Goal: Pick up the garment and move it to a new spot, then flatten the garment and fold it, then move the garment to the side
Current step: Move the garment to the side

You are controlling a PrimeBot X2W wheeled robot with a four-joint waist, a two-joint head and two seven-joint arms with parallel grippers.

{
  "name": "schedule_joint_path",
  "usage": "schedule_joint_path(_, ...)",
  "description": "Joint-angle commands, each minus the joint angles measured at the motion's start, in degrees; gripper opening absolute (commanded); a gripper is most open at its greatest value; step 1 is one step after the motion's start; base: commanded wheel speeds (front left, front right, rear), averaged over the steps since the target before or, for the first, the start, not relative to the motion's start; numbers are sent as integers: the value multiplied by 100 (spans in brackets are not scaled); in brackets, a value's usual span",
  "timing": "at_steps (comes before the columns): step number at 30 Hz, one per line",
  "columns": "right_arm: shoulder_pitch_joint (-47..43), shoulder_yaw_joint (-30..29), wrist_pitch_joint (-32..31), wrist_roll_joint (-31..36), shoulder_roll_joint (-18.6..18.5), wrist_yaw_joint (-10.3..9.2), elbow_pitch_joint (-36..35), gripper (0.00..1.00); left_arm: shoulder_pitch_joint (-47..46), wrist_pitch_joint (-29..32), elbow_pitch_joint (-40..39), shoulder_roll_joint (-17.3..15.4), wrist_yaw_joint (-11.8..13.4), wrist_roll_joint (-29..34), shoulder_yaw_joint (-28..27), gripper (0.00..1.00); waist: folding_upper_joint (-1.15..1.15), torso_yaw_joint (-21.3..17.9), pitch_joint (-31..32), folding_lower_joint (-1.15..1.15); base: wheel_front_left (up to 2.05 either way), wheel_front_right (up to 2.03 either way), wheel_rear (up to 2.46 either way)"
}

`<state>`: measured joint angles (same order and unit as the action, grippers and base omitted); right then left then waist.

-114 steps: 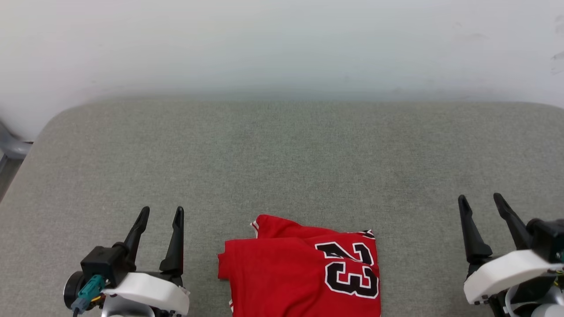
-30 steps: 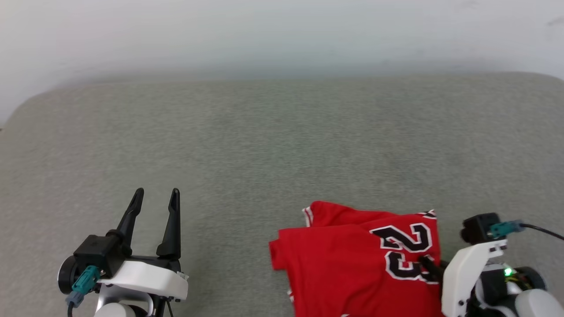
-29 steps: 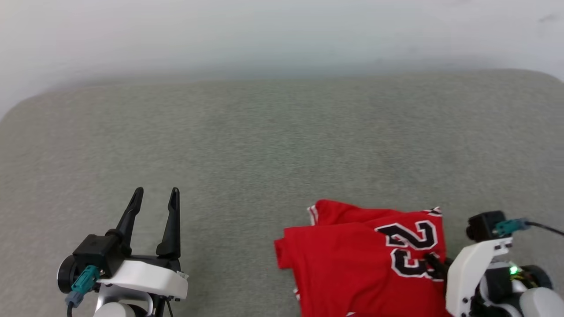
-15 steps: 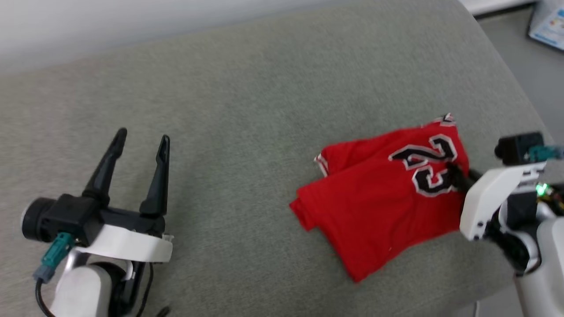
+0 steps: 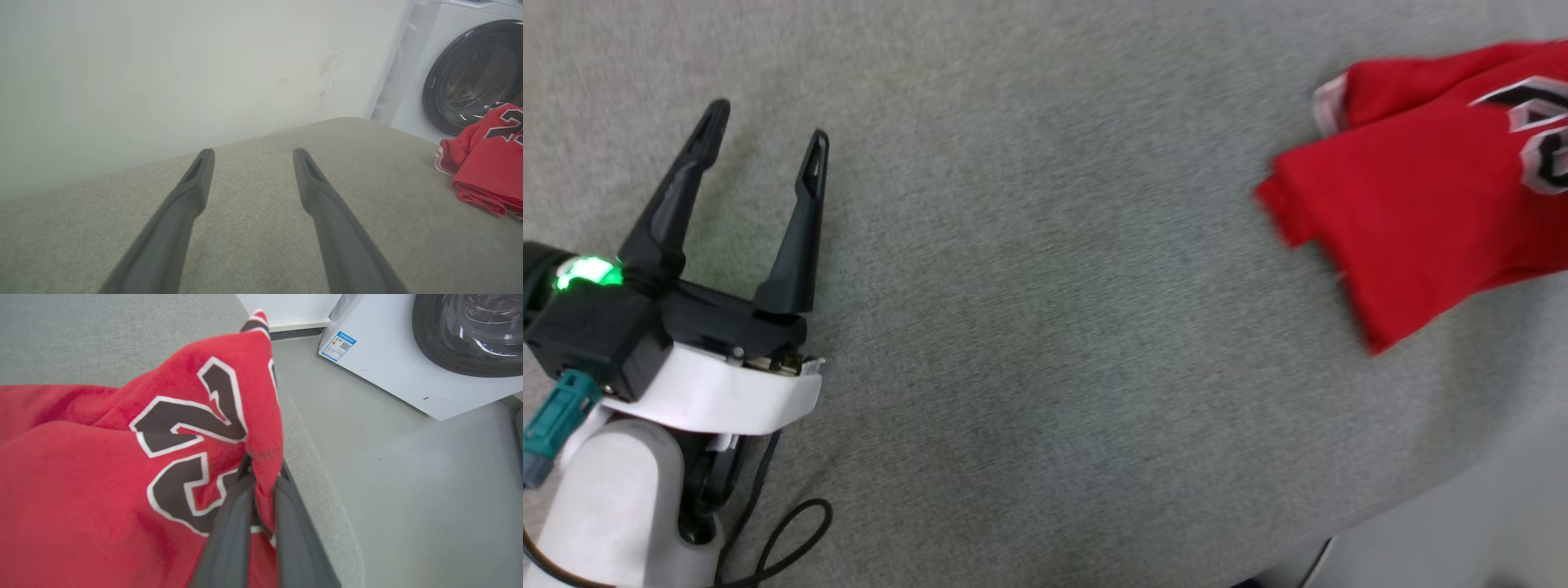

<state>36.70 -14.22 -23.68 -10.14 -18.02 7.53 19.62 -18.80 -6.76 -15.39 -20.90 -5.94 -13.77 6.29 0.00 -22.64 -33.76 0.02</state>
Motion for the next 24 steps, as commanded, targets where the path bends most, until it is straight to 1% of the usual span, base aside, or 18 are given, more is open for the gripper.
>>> schedule_joint_path(1, 191, -171, 40, 109, -77, -9, 78, 0, -126, -1, -55, -36, -12, -11, -11, 100, 0, 148, -298, -2, 0, 0, 0)
schedule_joint_path(6, 529, -830, 119, 602, -208, -9, 370, 0, -312, 33, -174, -94, -37, -8, 58, 100, 0, 309, -563, -2, 0, 0, 0)
schedule_joint_path(10, 668, -1168, 244, 938, -143, -9, 568, 0, -415, 42, -218, -131, -42, 9, 115, 100, 0, 382, -681, -2, 0, 0, 0)
schedule_joint_path(11, 698, -1273, 316, 1025, -97, -10, 617, 7, -431, 39, -220, -133, -38, 10, 130, 100, 0, 395, -692, -2, 0, 0, 0)
schedule_joint_path(12, 698, -1347, 395, 1151, -89, -9, 667, 24, -438, 34, -211, -132, -40, 9, 140, 100, 0, 409, -698, -2, 0, 0, 0)
schedule_joint_path(13, 719, -1432, 524, 1239, -64, -10, 699, 74, -447, 25, -195, -128, -41, 4, 155, 100, 0, 424, -699, -2, 0, 0, 0)
schedule_joint_path(14, 746, -1513, 631, 1295, -10, -9, 747, 100, -460, 11, -176, -120, -42, 0, 169, 100, 0, 439, -693, -2, 0, 0, 0)
schedule_joint_path(20, 742, -1842, 1444, 1736, 71, -9, 936, 100, -369, -116, 21, -42, -4, -58, 227, 100, 0, 526, -477, -2, 0, 0, 0)
schedule_joint_path(21, 629, -1866, 1888, 1736, 0, -9, 1015, 100, -279, -231, 173, 26, 29, -65, 265, 100, 0, 605, -260, -2, 0, 0, 0)
schedule_joint_path(24, 435, -1813, 2262, 1620, -46, -9, 1076, 100, -204, -359, 337, 128, 81, -104, 304, 100, 0, 718, 12, -2, 0, 0, 0)
